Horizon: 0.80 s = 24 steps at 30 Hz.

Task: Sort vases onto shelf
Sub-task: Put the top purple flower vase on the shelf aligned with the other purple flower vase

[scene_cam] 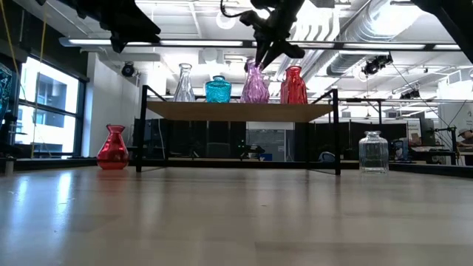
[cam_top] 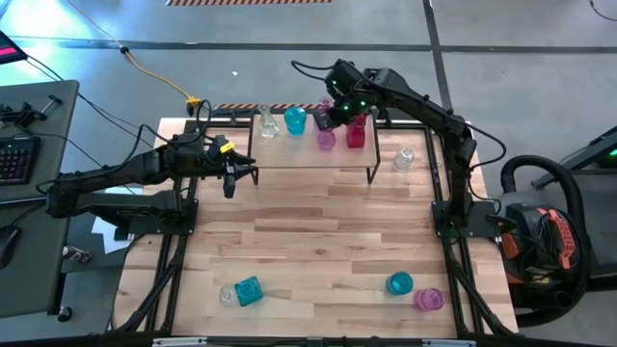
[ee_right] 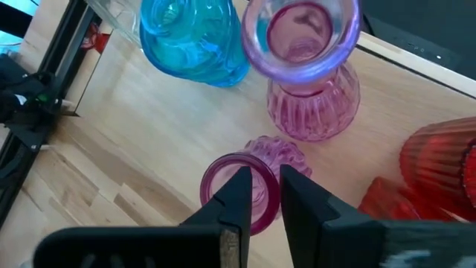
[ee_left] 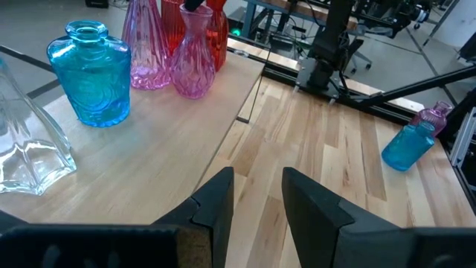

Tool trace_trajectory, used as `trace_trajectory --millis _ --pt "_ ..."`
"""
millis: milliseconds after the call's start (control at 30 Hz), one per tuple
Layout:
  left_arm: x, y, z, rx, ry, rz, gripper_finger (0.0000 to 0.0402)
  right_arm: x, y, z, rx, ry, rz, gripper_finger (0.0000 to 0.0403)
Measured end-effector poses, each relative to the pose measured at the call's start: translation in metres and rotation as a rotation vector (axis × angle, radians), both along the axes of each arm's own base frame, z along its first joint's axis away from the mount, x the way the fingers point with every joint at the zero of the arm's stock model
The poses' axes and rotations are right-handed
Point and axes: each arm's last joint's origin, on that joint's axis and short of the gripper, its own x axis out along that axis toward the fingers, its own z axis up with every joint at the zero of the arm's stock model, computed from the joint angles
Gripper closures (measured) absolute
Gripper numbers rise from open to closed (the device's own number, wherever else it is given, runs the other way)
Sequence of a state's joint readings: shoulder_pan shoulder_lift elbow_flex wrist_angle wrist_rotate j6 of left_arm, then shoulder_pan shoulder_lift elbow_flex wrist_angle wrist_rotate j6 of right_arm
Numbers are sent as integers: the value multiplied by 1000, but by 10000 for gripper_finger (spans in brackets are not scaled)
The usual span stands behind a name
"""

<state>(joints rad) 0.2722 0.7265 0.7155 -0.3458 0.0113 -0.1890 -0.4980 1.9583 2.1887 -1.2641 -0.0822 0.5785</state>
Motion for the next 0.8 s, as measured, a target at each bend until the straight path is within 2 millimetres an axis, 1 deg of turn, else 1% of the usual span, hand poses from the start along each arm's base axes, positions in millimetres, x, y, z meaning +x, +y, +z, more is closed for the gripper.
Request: trace_trajectory --millis 167,333,800 --pt "0 0 0 0 0 0 296 2 -1 -2 -2 1 -1 352" --pt "0 0 0 0 0 0 296 6 -4 -8 3 11 -2 352" --pt "0 0 0 0 0 0 296 6 -4 -6 -5 1 1 351"
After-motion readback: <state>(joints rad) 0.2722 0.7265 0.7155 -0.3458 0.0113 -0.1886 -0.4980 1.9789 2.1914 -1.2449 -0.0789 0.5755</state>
